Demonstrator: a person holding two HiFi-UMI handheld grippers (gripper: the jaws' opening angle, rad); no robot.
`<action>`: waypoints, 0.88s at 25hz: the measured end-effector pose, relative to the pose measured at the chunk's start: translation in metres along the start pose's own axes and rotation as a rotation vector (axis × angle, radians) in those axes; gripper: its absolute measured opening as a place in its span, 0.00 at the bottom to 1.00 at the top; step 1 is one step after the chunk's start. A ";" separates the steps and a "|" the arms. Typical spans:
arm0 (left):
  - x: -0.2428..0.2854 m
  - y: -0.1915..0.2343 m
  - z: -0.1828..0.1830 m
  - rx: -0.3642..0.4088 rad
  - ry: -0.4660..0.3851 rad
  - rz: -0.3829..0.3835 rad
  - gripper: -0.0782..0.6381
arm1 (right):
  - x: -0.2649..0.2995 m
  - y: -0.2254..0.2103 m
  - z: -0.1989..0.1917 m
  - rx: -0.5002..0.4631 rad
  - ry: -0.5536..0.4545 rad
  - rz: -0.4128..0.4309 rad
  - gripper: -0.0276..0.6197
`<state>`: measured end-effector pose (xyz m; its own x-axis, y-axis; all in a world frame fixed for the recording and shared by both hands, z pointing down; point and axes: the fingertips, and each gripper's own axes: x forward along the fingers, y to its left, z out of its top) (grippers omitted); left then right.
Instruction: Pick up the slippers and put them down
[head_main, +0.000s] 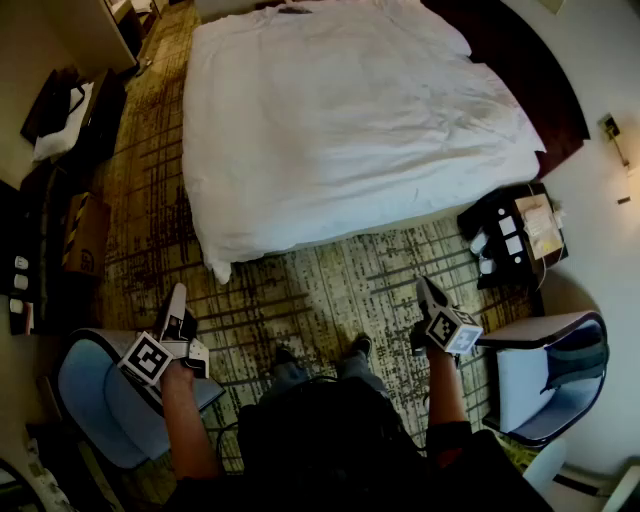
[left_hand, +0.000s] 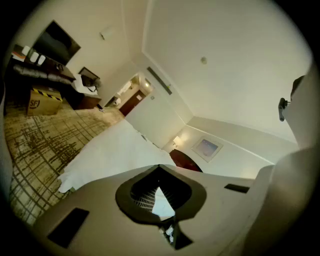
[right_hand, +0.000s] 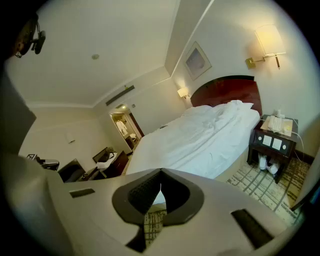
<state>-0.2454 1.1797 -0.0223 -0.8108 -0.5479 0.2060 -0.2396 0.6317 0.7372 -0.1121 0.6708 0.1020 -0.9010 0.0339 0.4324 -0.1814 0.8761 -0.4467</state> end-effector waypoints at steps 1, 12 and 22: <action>0.004 -0.004 -0.002 0.012 0.003 -0.006 0.11 | 0.000 0.002 0.004 -0.018 0.000 0.006 0.05; 0.050 -0.056 -0.021 0.303 0.051 -0.011 0.11 | -0.002 0.057 0.050 -0.306 -0.045 0.078 0.05; 0.075 -0.089 -0.051 0.711 0.072 0.061 0.11 | -0.004 0.104 0.047 -0.490 -0.029 0.146 0.05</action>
<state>-0.2573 1.0549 -0.0395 -0.8023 -0.5196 0.2938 -0.5049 0.8533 0.1304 -0.1461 0.7389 0.0176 -0.9151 0.1650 0.3679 0.1463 0.9861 -0.0784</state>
